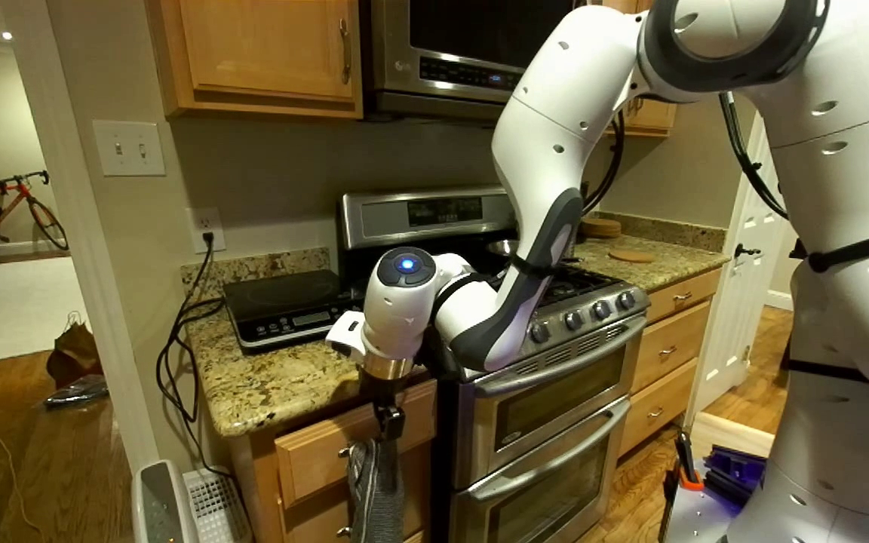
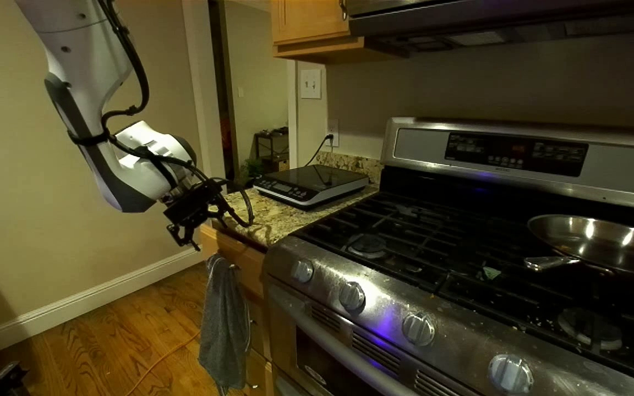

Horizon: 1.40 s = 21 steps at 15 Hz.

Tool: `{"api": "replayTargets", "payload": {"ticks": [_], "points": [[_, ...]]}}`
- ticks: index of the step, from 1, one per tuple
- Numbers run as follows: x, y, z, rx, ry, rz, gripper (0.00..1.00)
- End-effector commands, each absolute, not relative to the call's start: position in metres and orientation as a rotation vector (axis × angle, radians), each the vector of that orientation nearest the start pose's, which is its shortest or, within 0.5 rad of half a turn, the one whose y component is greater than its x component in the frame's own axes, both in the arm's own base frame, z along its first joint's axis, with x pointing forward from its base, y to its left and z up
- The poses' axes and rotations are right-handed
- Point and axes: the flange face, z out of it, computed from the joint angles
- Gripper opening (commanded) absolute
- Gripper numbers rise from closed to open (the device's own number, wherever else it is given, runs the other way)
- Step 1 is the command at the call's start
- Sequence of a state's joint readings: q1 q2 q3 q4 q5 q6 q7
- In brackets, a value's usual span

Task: Open the left kitchen drawer fully

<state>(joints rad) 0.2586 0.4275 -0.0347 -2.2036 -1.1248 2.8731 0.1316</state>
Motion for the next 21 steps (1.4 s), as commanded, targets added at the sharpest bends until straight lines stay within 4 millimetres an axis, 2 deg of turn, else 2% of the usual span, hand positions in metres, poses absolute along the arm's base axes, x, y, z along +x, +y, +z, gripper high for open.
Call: {"api": "replayTargets", "payload": {"ticks": [1, 4, 11, 21], "points": [[0.531, 0.167, 0.180, -2.961, -1.876, -0.460, 1.00], [0.533, 0.166, 0.173, -2.962, -1.873, -0.454, 1.00], [0.545, 0.169, 0.171, -2.942, -1.894, -0.489, 1.00], [0.546, 0.174, 0.157, -2.926, -1.903, -0.471, 1.00]]}}
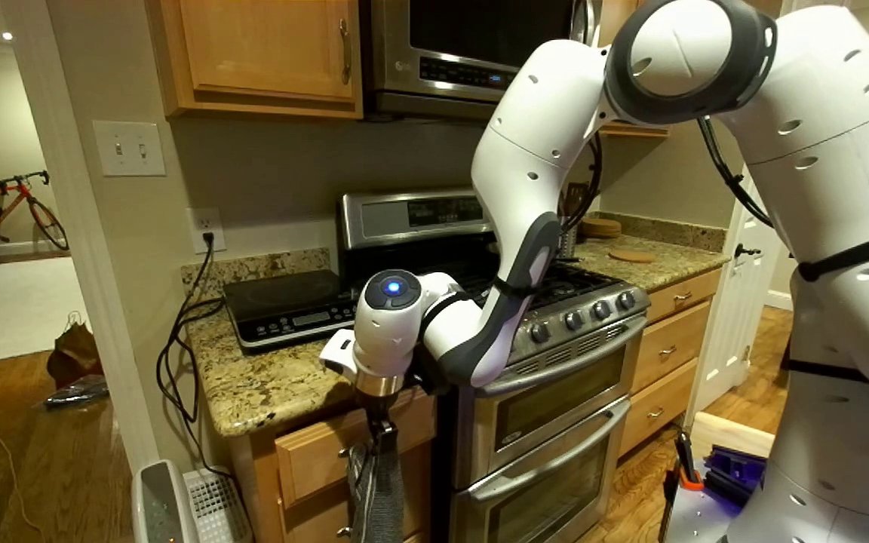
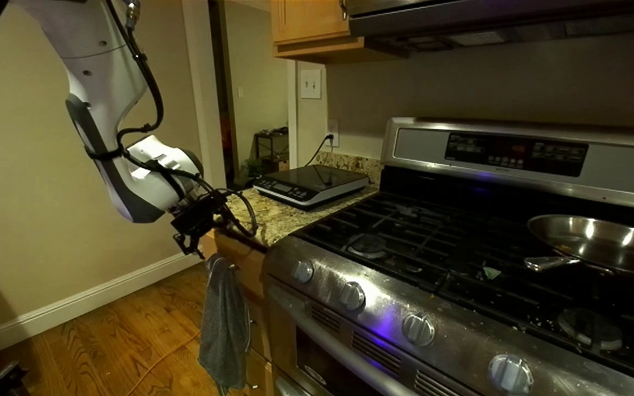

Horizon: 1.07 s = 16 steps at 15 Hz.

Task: Open the left kitchen drawer fully

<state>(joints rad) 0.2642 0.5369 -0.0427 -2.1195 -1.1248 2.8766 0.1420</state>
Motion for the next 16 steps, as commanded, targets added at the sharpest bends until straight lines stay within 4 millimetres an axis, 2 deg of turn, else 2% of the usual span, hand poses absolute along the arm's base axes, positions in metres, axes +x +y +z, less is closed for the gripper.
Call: {"api": "replayTargets", "payload": {"ticks": [1, 7, 13, 16], "points": [[0.546, 0.175, 0.157, -2.924, -1.904, -0.470, 1.00], [0.536, 0.180, 0.158, -2.897, -1.903, -0.464, 1.00], [0.510, 0.204, 0.155, -2.772, -1.940, -0.469, 1.00], [0.508, 0.207, 0.159, -2.784, -1.948, -0.476, 1.00]]}}
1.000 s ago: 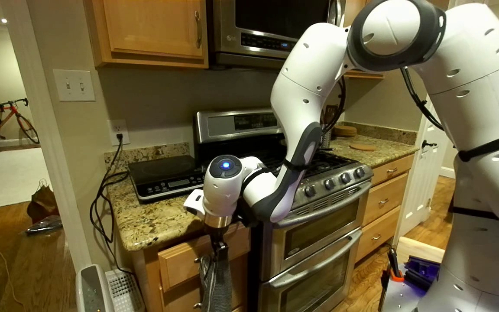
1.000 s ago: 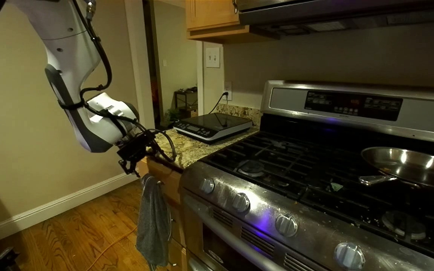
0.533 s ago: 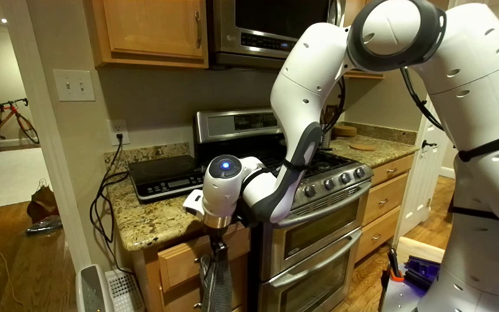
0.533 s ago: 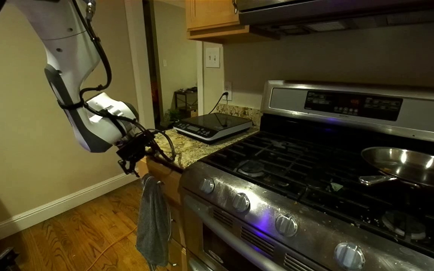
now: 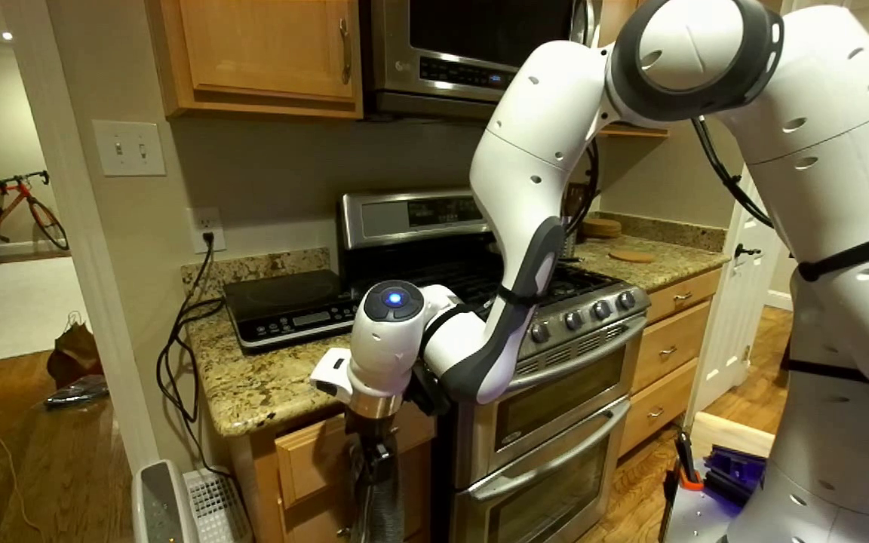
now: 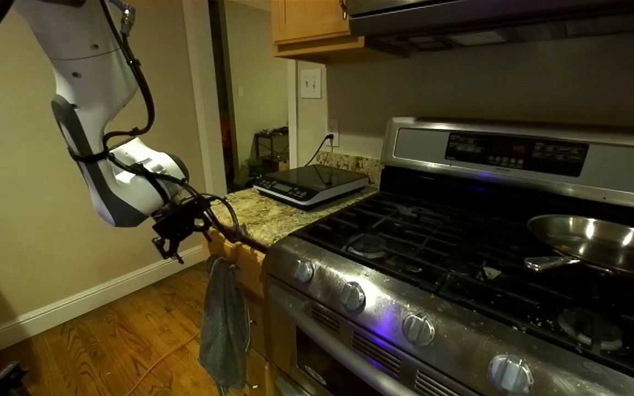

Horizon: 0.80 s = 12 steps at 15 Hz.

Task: Open the left kitchen drawer fully

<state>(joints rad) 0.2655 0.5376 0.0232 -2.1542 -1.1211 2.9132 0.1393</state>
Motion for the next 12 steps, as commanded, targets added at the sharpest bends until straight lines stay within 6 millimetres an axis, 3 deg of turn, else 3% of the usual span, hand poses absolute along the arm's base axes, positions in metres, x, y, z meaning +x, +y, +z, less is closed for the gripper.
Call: {"api": "replayTargets", "payload": {"ticks": [1, 7, 12], "points": [[0.511, 0.205, 0.166, -2.796, -1.952, -0.495, 1.00], [0.523, 0.194, 0.185, -2.840, -1.972, -0.561, 1.00], [0.528, 0.185, 0.175, -2.877, -1.981, -0.538, 1.00]]}}
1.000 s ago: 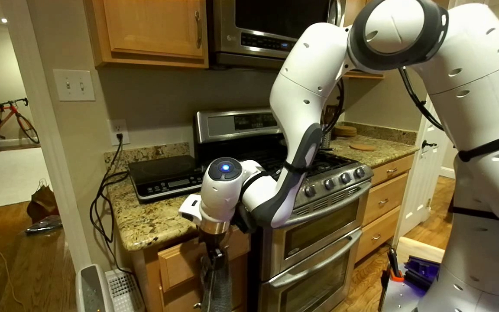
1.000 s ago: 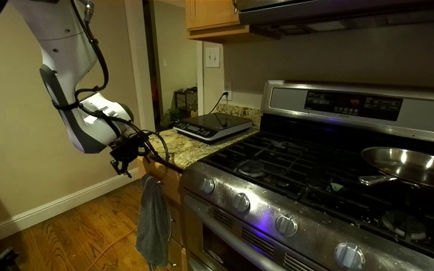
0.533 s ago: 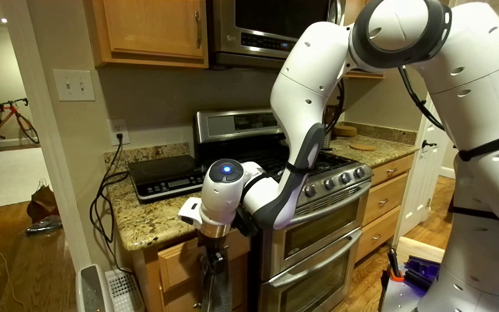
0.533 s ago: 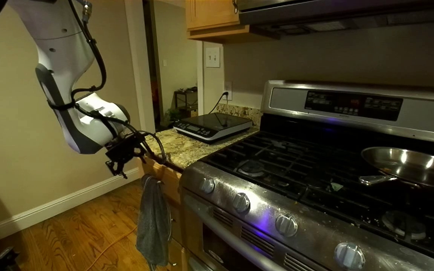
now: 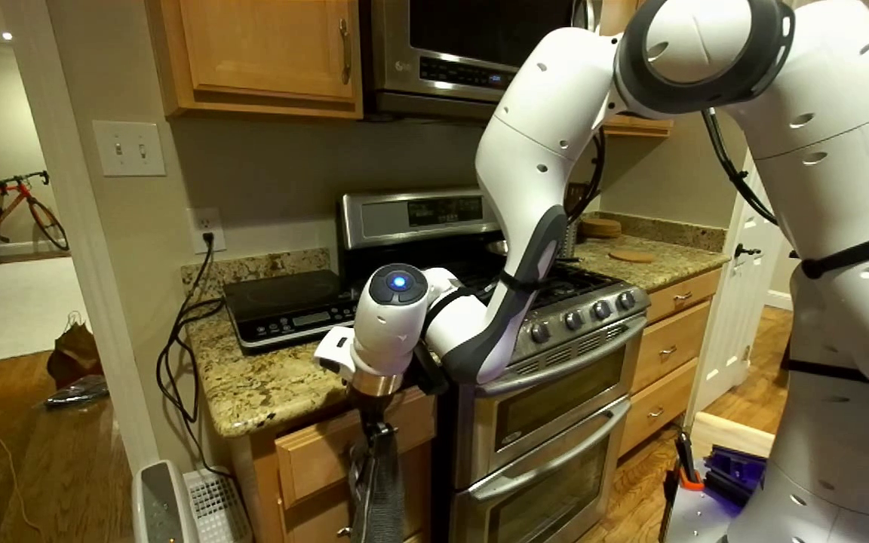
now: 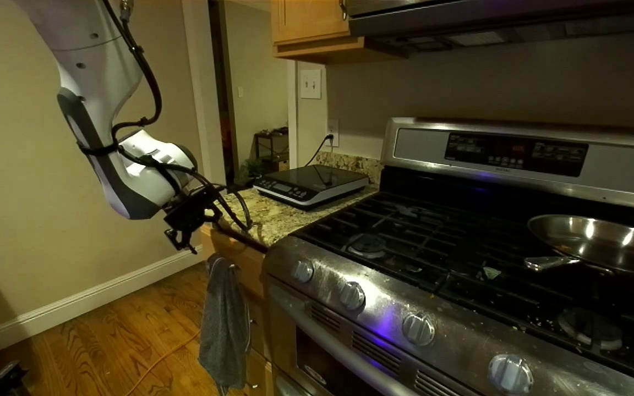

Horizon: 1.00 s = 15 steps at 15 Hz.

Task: Open the left kitchen drawer fully

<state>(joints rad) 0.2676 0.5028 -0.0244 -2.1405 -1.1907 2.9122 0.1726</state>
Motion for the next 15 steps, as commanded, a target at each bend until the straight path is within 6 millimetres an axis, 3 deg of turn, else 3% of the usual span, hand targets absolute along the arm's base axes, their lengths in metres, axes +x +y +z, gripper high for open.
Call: {"api": "replayTargets", "payload": {"ticks": [1, 15], "points": [[0.529, 0.184, 0.174, -2.885, -1.987, -0.540, 1.00], [0.532, 0.178, 0.162, -2.931, -1.971, -0.564, 1.00]]}}
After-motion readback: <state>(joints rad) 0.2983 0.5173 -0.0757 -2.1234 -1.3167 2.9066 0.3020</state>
